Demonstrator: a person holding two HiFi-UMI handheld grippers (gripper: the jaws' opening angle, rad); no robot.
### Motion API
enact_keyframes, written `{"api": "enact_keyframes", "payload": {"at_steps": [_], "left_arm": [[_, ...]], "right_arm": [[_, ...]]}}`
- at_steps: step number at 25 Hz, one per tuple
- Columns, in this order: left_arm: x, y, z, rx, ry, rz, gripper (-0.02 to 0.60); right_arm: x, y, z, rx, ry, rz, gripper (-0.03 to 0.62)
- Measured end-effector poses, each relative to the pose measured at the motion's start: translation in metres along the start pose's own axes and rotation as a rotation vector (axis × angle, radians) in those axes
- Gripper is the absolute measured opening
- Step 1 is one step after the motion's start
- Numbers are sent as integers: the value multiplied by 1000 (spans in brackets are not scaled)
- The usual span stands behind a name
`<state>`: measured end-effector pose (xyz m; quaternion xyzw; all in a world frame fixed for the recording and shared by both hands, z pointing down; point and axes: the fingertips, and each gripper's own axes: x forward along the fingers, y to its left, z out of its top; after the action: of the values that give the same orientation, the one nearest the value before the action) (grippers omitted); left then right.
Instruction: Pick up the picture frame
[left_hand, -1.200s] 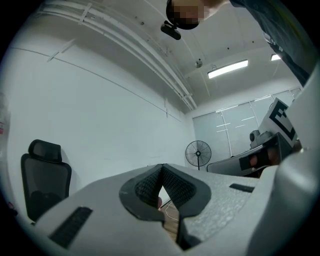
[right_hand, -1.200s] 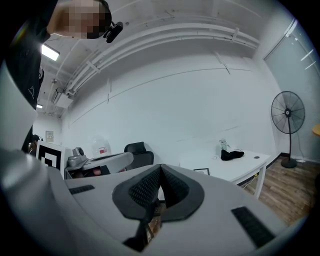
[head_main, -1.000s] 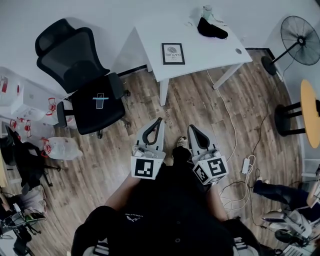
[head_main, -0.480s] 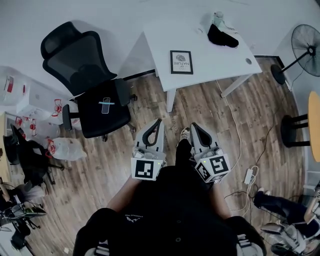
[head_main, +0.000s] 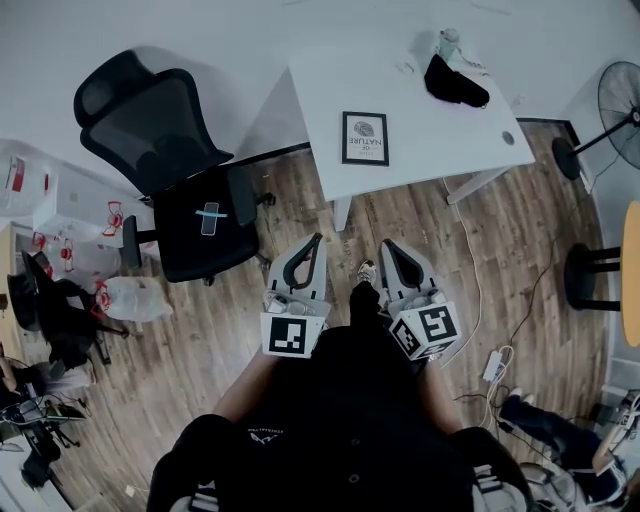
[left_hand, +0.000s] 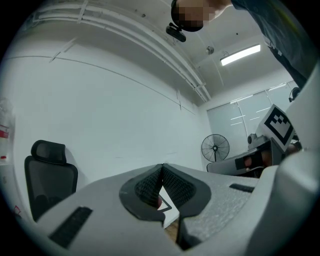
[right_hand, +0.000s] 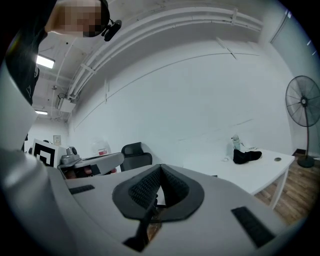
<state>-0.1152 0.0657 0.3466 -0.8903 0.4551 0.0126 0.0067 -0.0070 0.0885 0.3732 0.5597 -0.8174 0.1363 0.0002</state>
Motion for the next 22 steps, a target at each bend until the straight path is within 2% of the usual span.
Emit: {"api": "enact_keyframes", "payload": {"at_steps": [6,15,22], "left_arm": [[48,2,4,9,8,29,6],[130,6,8,-5,8,114,6],[186,-6,3,-3,11,135,6]], "right_arm": [[31,-40,15,6,7,23,-2],[79,-119,50,3,0,51,-2],[111,-173,58,24,20,79,-2]]}}
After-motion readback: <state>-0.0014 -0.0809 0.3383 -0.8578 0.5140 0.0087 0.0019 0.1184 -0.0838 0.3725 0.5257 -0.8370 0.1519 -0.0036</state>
